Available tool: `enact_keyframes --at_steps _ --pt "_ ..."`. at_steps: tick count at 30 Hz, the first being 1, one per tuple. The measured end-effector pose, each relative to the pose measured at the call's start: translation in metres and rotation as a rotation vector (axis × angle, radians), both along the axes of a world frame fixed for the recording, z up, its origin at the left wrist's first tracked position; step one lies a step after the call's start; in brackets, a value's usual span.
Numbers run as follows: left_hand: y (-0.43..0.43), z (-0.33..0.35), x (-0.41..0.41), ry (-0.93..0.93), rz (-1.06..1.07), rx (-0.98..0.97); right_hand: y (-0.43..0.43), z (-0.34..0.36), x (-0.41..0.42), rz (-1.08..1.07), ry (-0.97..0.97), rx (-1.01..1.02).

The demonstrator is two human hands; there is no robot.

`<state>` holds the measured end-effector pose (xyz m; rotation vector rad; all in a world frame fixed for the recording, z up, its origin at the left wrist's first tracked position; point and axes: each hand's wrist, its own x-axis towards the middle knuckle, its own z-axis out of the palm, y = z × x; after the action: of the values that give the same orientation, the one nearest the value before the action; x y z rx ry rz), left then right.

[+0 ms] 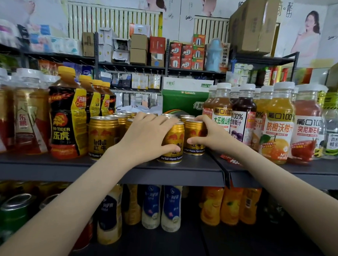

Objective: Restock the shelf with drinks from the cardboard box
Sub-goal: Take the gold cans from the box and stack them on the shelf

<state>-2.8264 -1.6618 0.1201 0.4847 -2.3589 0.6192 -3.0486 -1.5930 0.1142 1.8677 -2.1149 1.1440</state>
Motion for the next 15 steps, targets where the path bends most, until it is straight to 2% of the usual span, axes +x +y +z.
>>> enact_keyframes --at_steps 7,9,13,15 --pt "-0.005 -0.003 0.0 0.01 -0.003 -0.043 0.007 -0.002 0.011 -0.078 0.048 0.029" --pt "-0.007 -0.007 -0.001 0.021 0.009 -0.087 0.013 -0.006 0.017 -0.115 0.159 0.011" --pt "-0.005 -0.021 -0.007 0.128 0.025 -0.174 0.026 -0.012 0.032 -0.236 0.568 0.027" --pt "0.0 -0.031 -0.009 0.17 0.013 -0.182 0.037 -0.014 0.041 -0.266 0.585 0.037"
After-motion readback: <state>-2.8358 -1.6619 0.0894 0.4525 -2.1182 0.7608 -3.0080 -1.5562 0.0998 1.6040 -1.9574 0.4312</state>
